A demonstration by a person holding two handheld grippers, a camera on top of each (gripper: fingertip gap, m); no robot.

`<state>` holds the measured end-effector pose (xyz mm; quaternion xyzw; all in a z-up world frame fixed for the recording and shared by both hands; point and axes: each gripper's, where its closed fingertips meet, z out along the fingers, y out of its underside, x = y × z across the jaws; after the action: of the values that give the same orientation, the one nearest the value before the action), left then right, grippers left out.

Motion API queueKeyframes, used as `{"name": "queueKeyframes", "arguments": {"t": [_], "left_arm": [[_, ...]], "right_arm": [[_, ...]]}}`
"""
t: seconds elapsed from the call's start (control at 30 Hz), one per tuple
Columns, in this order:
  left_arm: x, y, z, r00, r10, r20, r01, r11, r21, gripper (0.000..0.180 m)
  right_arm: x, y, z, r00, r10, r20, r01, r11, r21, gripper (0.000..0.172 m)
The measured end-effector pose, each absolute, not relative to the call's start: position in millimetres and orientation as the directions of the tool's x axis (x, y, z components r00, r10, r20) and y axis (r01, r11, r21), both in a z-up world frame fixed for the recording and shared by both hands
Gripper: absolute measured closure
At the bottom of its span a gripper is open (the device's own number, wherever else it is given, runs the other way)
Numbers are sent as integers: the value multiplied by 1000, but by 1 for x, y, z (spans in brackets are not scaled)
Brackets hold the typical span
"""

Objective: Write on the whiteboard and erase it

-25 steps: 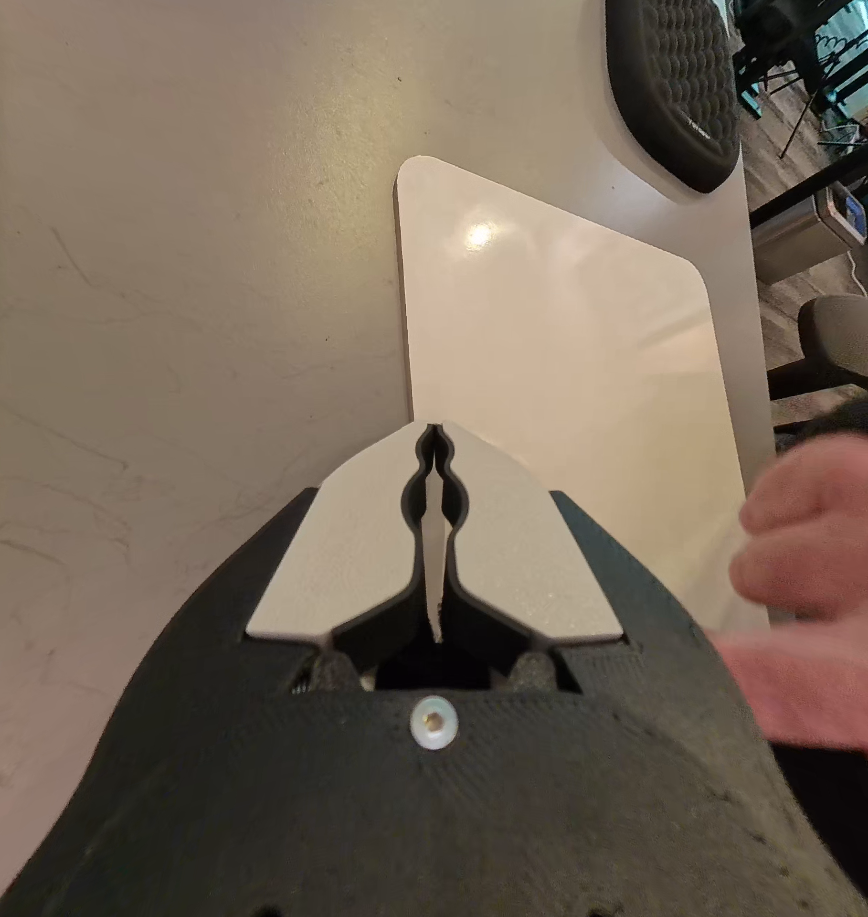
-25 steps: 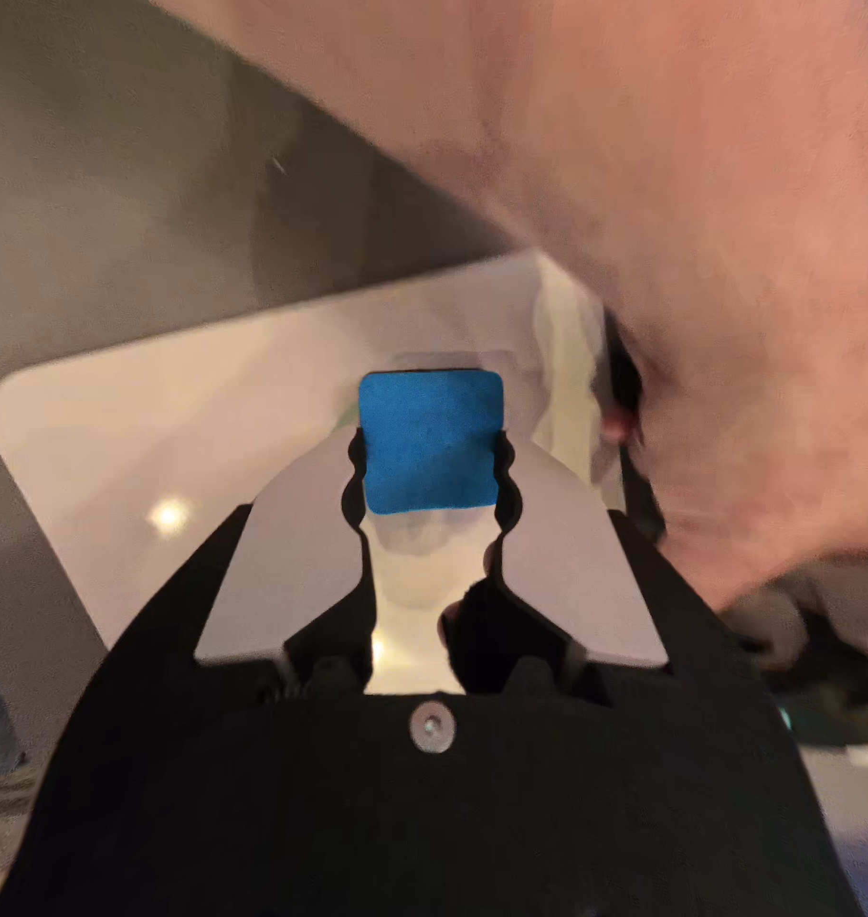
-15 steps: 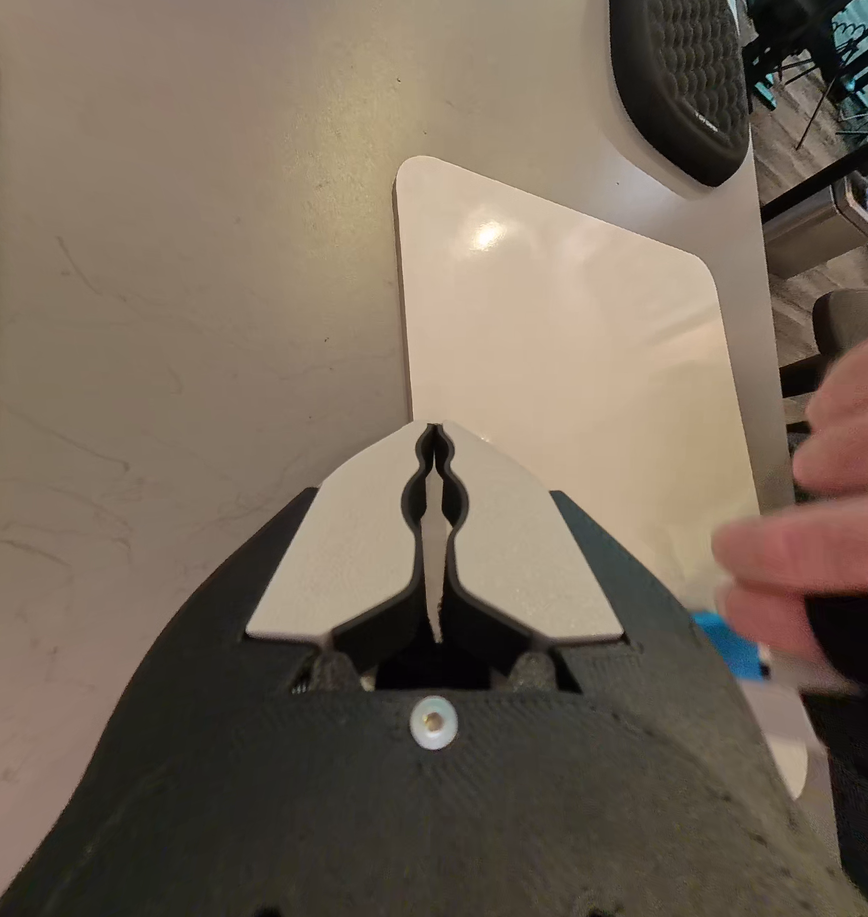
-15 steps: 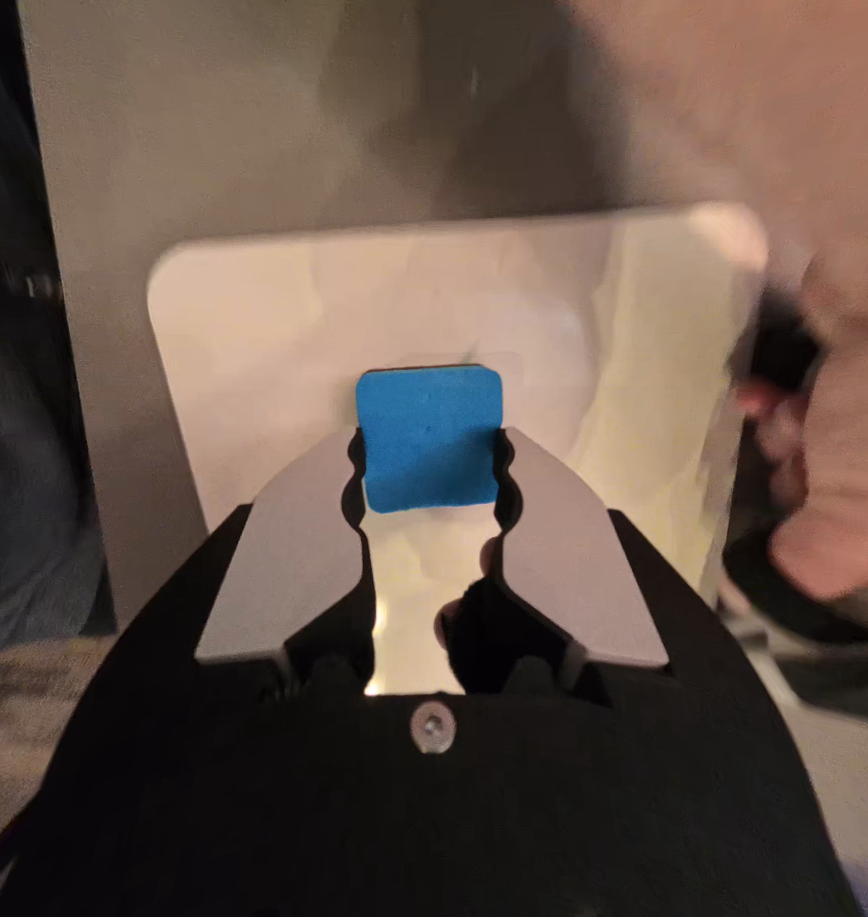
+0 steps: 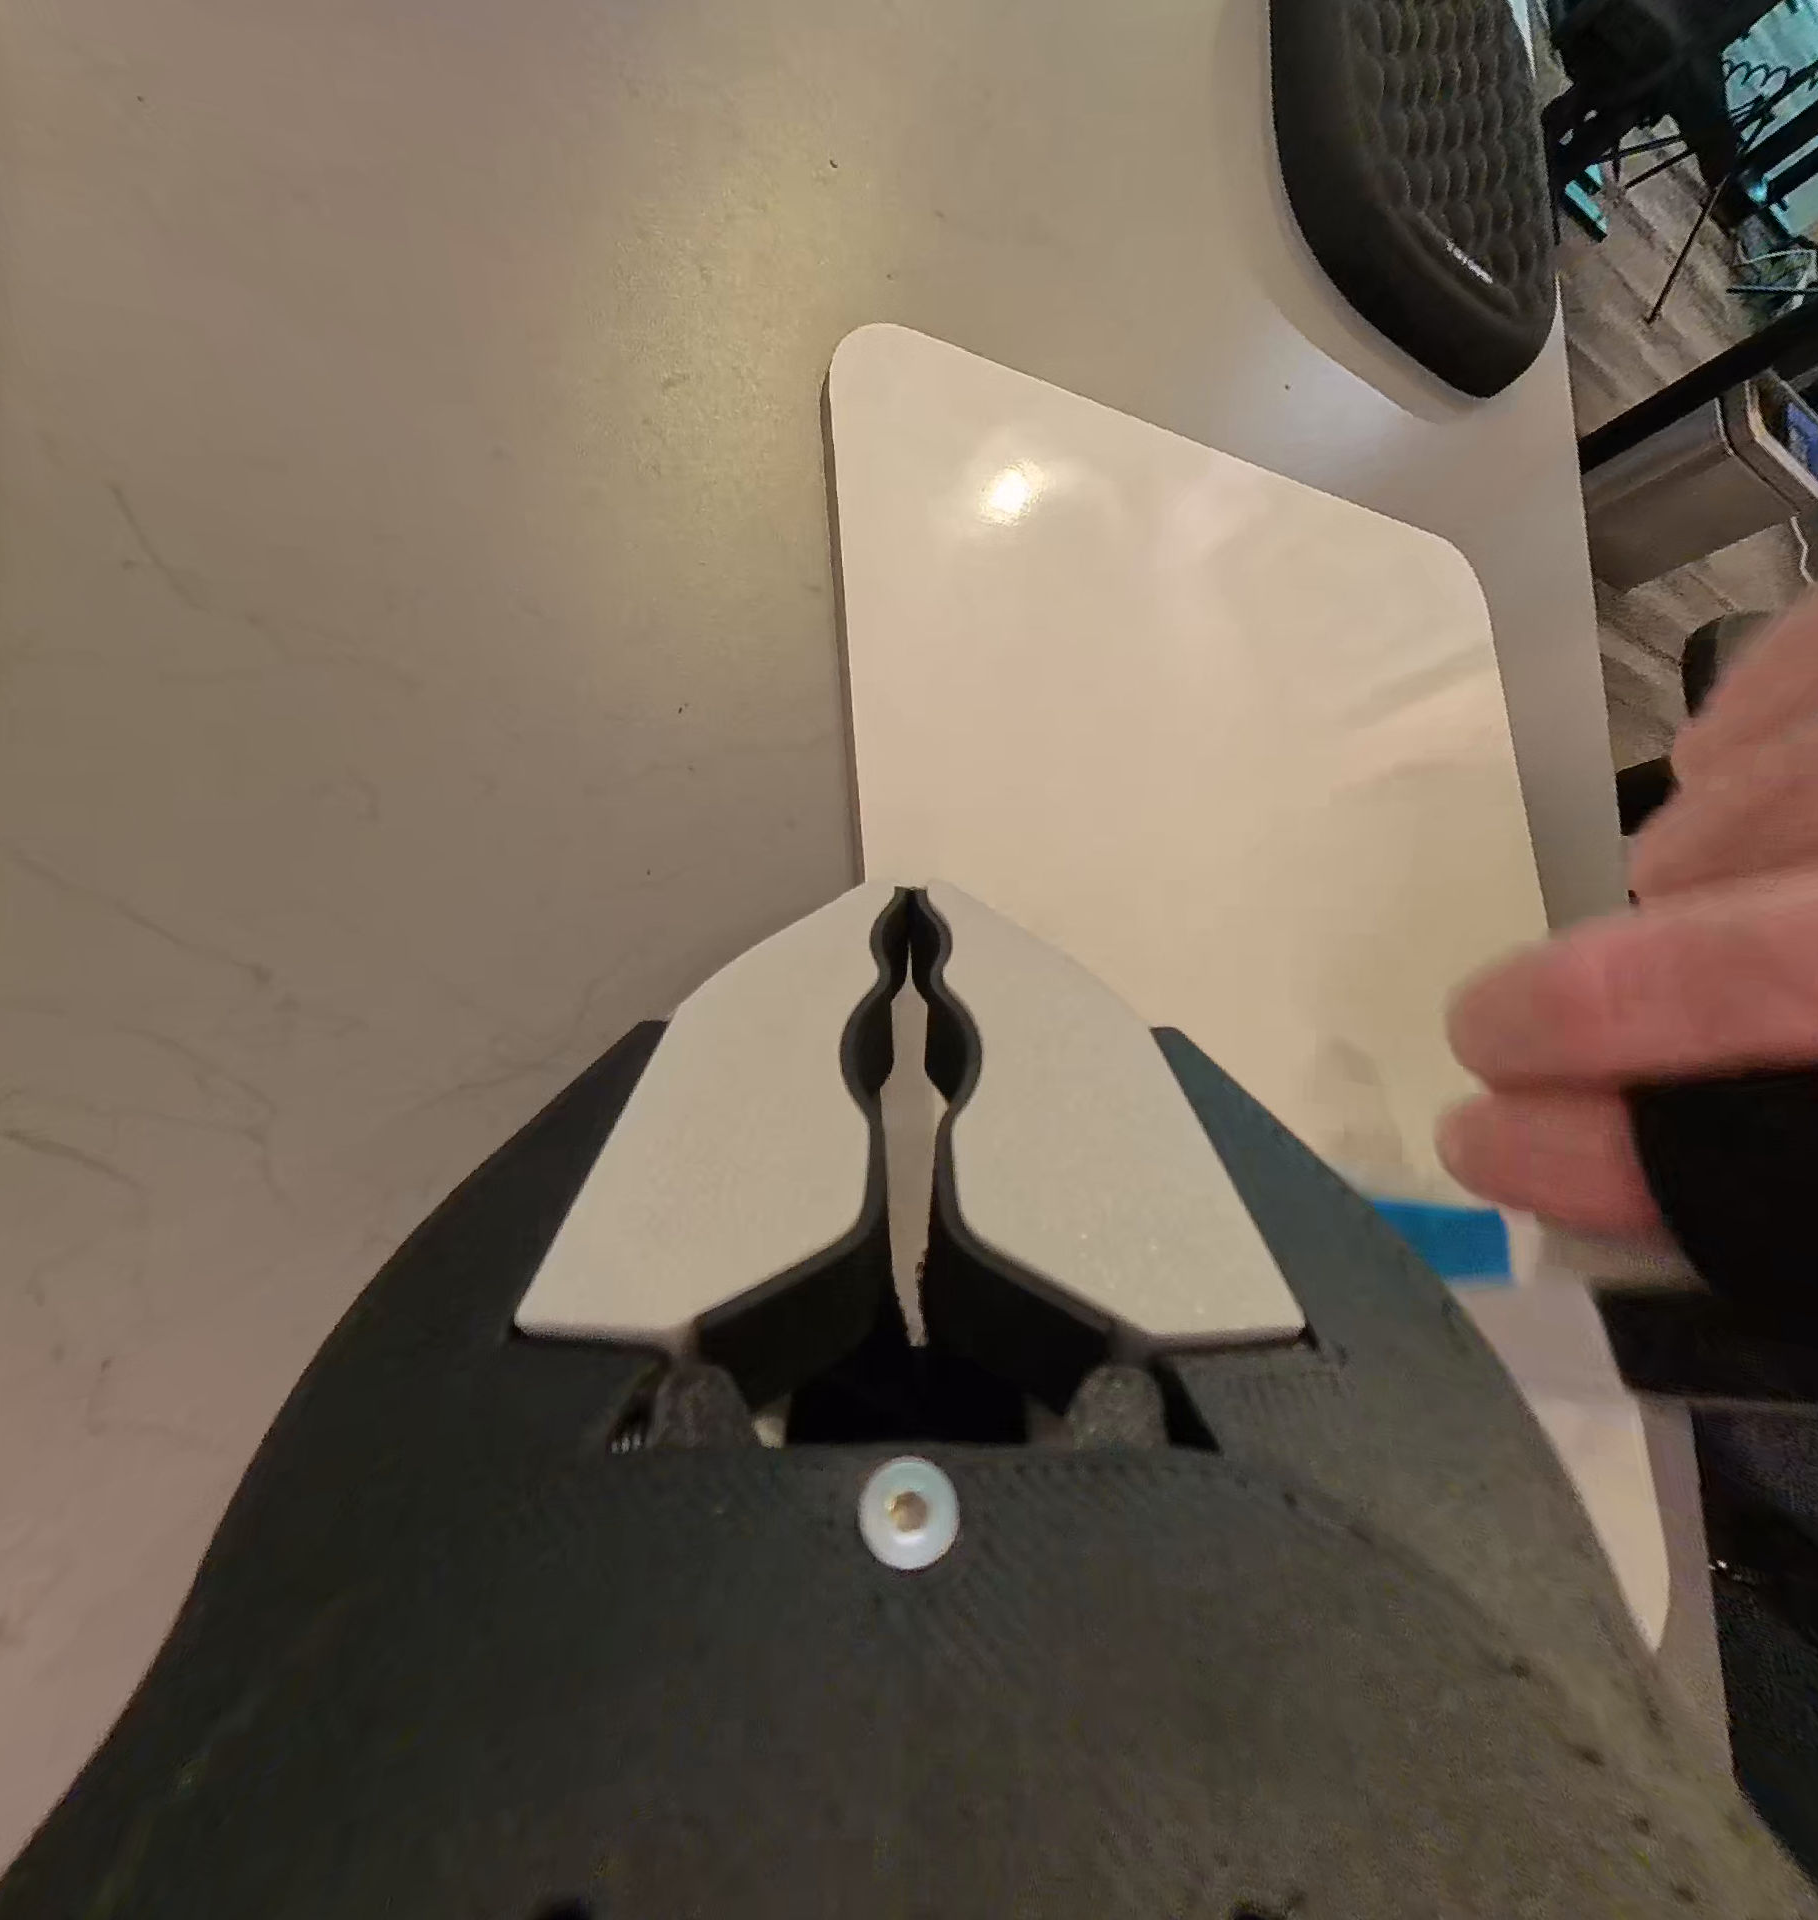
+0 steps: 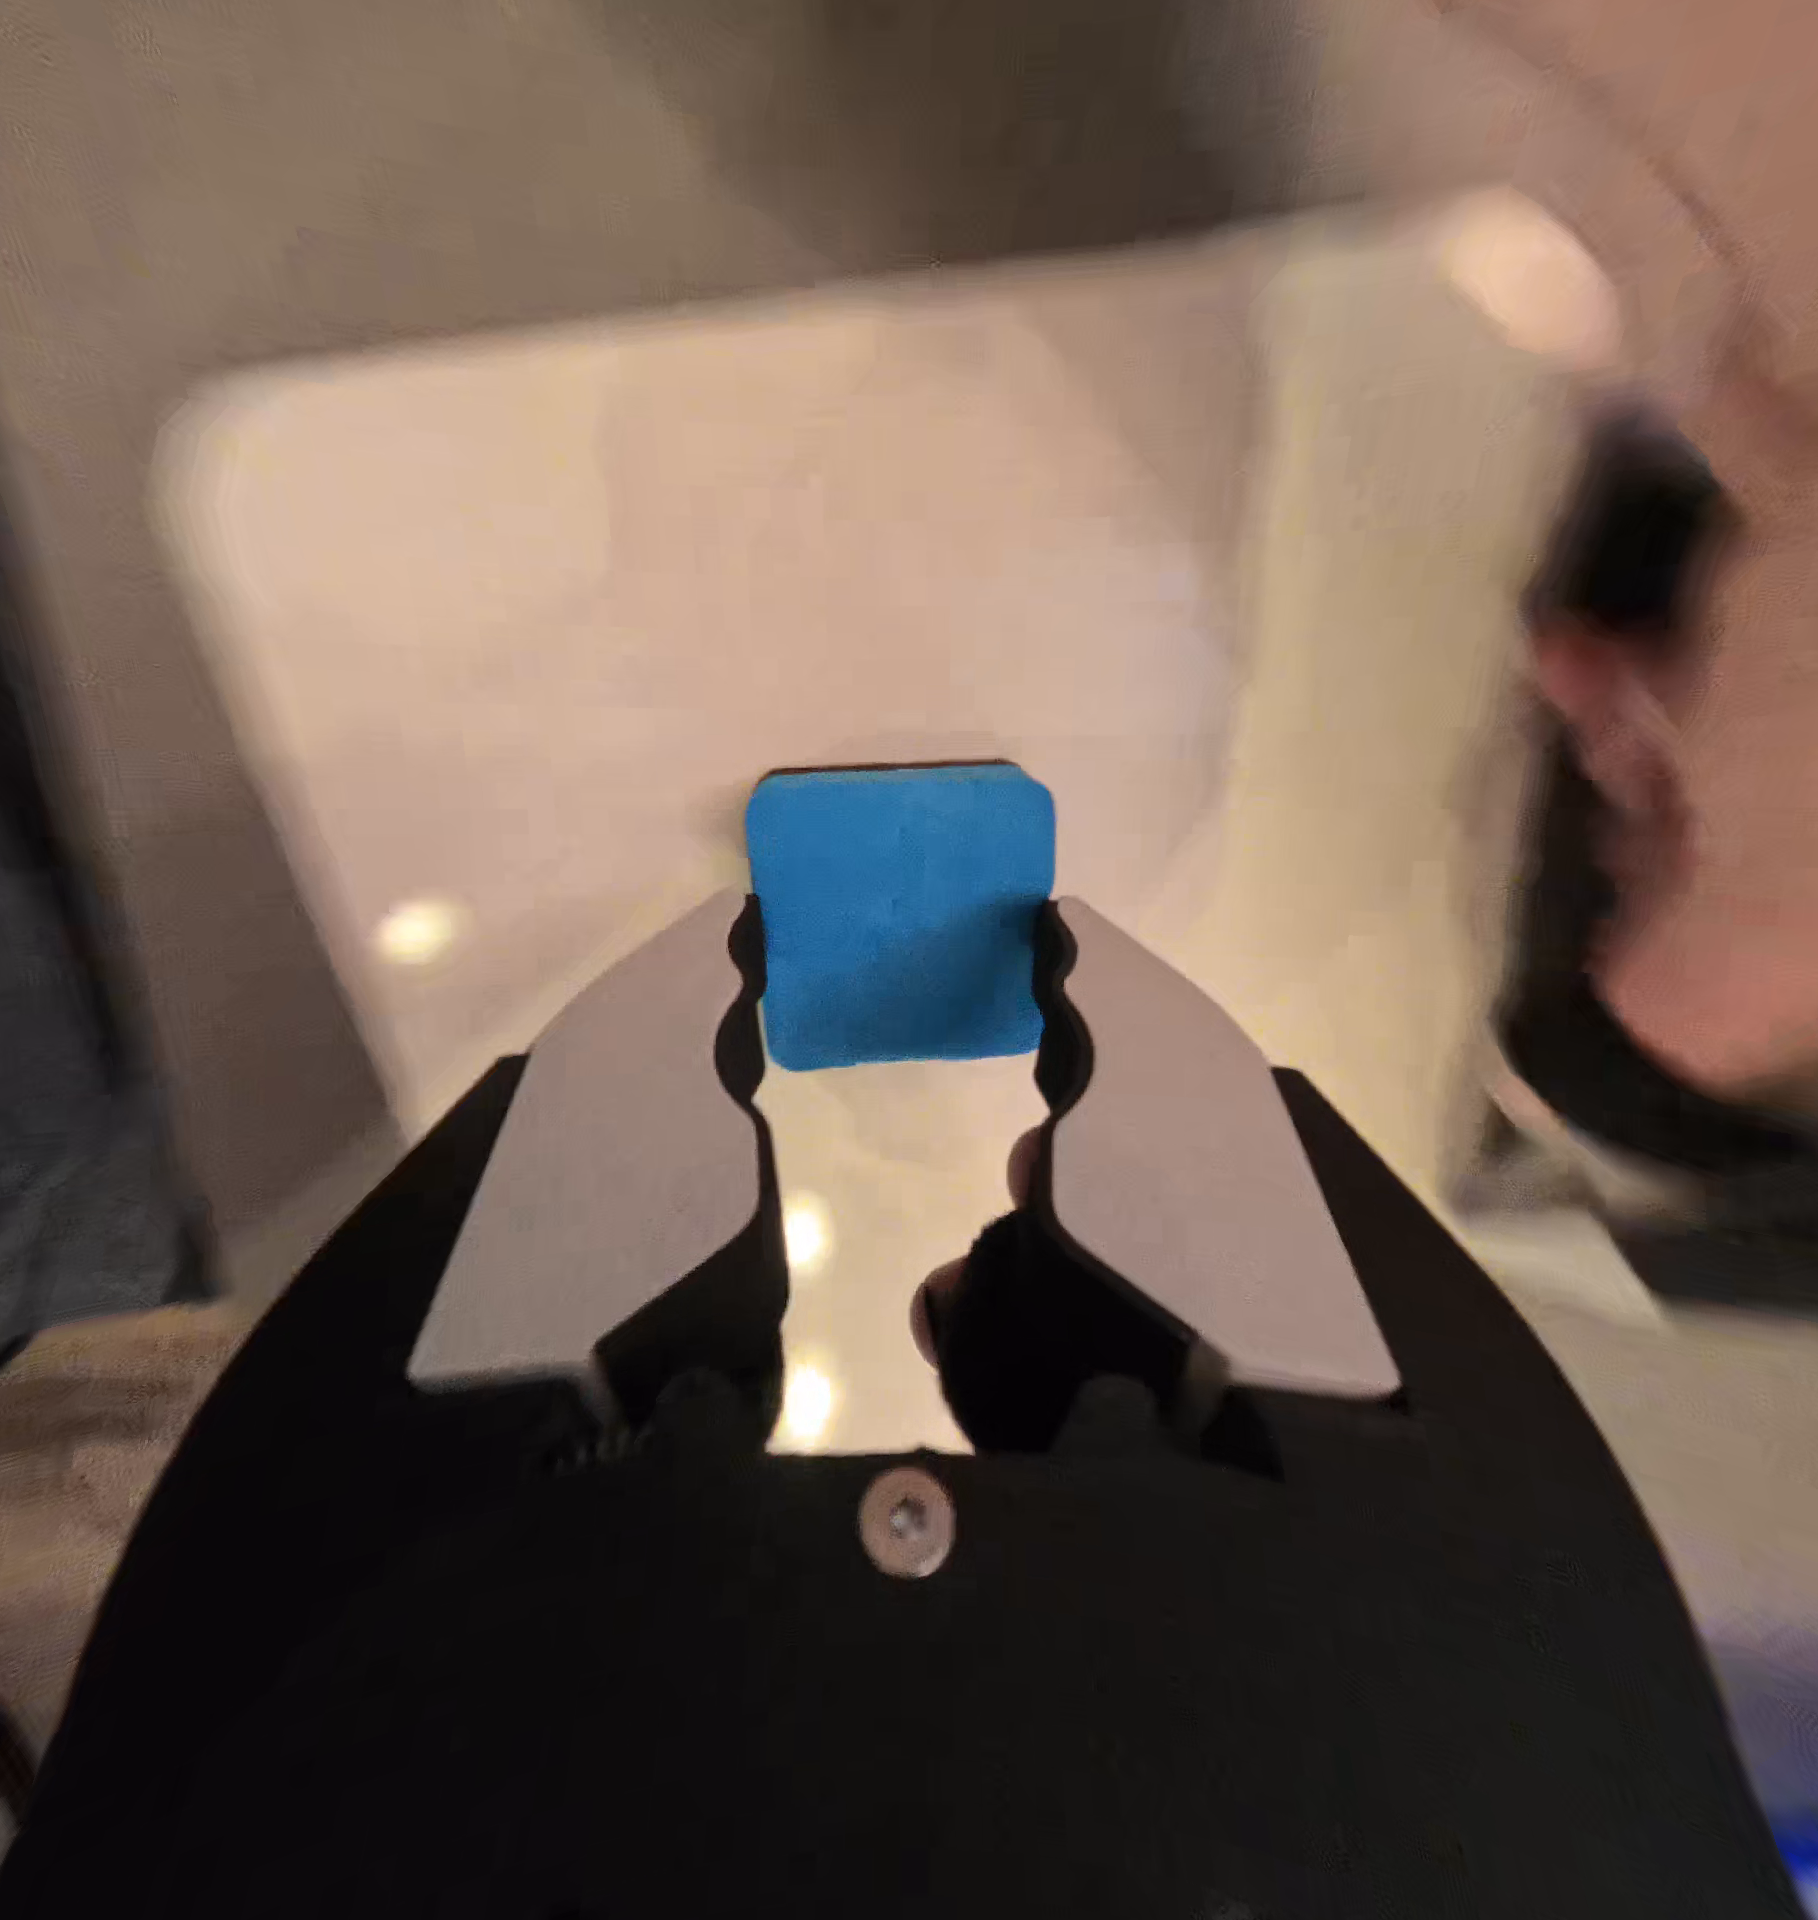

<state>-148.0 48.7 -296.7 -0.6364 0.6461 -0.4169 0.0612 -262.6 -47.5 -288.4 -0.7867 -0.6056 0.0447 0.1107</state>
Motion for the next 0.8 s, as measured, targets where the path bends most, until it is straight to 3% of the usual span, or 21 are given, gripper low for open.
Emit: {"name": "queueKeyframes", "arguments": {"t": [0.03,0.13,0.2,0.27,0.37,0.43,0.57,0.67,0.8], "left_arm": [[-148,49,-297,-182,-869,461,-773,-163,-613,180],[-148,49,-297,-181,-865,469,-775,-168,-609,180],[-148,49,-297,-182,-866,466,-774,-166,-611,180],[-148,48,-297,-182,-868,462,-773,-163,-613,180],[-148,48,-297,-182,-866,466,-775,-166,-610,180],[-148,48,-296,-181,-859,479,-777,-173,-605,180],[-149,48,-297,-184,-870,458,-773,-160,-614,180],[-148,48,-297,-184,-866,465,-775,-163,-610,180],[-148,47,-297,-187,-866,464,-776,-160,-611,180]], "right_arm": [[-248,-36,-289,347,935,76,918,-322,-231,119],[-259,-68,-286,251,967,-32,944,-252,-211,120],[-293,-62,-288,185,981,53,940,-161,-301,120],[-267,-37,-289,336,934,118,916,-295,-273,120],[-236,-65,-287,303,953,6,940,-298,-167,121],[-271,-64,-288,219,974,59,947,-198,-252,120],[-209,-45,-288,491,864,110,851,-448,-276,120],[-121,-73,-288,693,710,122,716,-659,-232,120],[-62,-104,-287,824,550,134,566,-786,-248,120]]}}
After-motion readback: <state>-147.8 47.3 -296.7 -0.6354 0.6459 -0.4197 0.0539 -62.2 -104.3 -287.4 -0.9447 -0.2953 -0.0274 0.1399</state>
